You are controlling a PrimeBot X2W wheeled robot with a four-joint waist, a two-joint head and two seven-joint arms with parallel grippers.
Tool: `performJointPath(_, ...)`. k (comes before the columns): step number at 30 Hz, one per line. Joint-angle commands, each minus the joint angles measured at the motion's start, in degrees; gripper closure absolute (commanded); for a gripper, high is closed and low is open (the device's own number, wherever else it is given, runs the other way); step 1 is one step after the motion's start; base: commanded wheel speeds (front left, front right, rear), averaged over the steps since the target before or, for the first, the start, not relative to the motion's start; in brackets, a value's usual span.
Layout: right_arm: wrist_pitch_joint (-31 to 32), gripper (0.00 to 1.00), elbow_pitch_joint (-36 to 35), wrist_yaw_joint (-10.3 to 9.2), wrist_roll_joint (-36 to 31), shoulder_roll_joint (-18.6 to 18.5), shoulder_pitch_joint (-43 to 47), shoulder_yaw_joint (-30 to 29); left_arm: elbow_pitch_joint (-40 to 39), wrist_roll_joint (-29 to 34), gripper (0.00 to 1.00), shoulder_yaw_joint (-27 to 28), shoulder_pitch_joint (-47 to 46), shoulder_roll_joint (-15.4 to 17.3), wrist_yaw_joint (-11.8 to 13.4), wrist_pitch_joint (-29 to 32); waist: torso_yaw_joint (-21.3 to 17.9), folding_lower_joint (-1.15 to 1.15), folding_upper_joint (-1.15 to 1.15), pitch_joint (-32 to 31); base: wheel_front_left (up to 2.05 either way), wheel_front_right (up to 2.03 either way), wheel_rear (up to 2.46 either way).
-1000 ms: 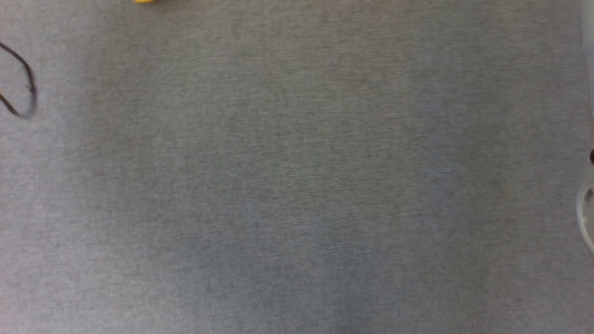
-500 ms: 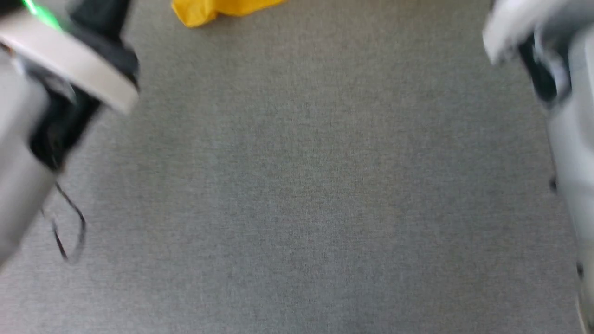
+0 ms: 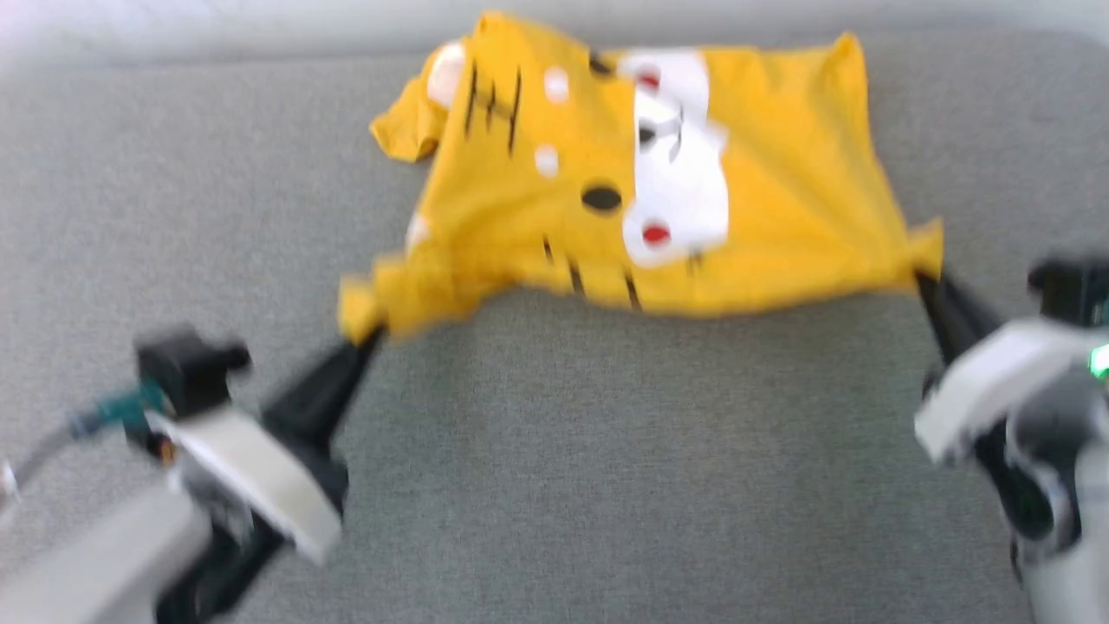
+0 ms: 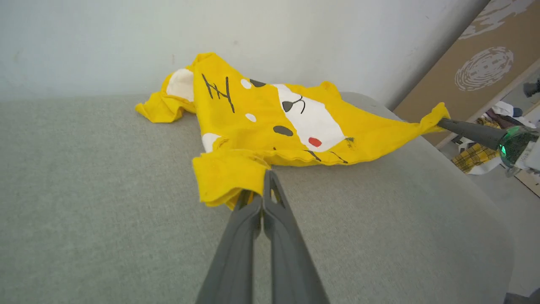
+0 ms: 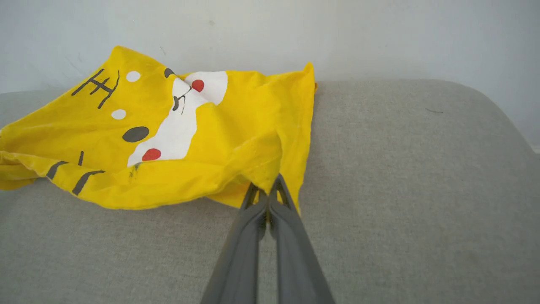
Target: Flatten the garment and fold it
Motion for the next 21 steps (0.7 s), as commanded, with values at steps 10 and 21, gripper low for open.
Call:
performJointPath(10,10.5,1.0,-6.4,-0.05,4.6,-0.3,20.0,-1.9,-5.3,-9.5,1.0,-9.1,16.0,4.8,6.9,12.6,-0.5,0.02,0.0,-7.5,0.0,0.0,0.0)
performJointPath(21,17.4,1.0,-7.3,-0.05,4.5,-2.7,33.4,-1.2,-8.5,-17.8,1.0,-16.4,24.8,5.1,11.1,23.8,0.4,0.02,0.0,-11.6,0.0,0.0,0.0)
